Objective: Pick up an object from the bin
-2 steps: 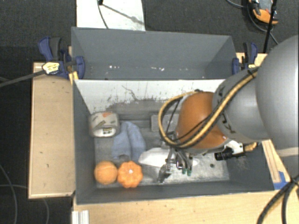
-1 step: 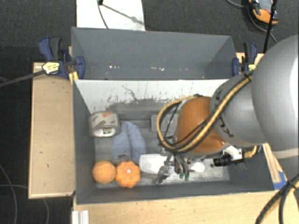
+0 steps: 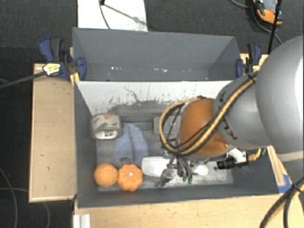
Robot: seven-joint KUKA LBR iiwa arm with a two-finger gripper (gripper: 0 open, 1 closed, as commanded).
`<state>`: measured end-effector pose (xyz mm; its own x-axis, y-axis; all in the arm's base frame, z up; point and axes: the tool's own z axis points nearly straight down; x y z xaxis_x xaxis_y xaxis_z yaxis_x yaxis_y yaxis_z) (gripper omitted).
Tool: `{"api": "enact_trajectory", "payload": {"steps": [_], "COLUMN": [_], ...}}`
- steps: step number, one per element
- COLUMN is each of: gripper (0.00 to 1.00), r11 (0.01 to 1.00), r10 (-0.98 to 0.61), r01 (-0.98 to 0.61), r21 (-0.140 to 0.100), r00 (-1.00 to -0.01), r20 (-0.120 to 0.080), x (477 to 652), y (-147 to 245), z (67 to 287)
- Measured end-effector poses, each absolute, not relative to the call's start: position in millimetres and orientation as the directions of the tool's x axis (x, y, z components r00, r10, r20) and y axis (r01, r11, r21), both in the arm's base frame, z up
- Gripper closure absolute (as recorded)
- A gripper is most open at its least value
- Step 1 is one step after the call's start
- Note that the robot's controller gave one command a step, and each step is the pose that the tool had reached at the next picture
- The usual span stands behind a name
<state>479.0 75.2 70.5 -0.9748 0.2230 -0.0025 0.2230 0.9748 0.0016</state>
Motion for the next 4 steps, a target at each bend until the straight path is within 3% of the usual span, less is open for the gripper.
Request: {"api": "enact_trajectory", "payload": {"steps": [1, 2, 4], "gripper": [1.00, 1.00, 1.00], "r11": [0.975, 0.975, 0.975], "r10": [0.224, 0.223, 0.223], "r01": [0.224, 0.223, 0.223], "r21": [-0.001, -0.003, 0.003], "r00": [-0.975, -0.975, -0.975], "r20": [0.004, 0.009, -0.006], "x": [477.2, 475.8, 479.0], "y": [74.9, 74.7, 75.0], "z": [75.5, 97.6, 120.4]}}
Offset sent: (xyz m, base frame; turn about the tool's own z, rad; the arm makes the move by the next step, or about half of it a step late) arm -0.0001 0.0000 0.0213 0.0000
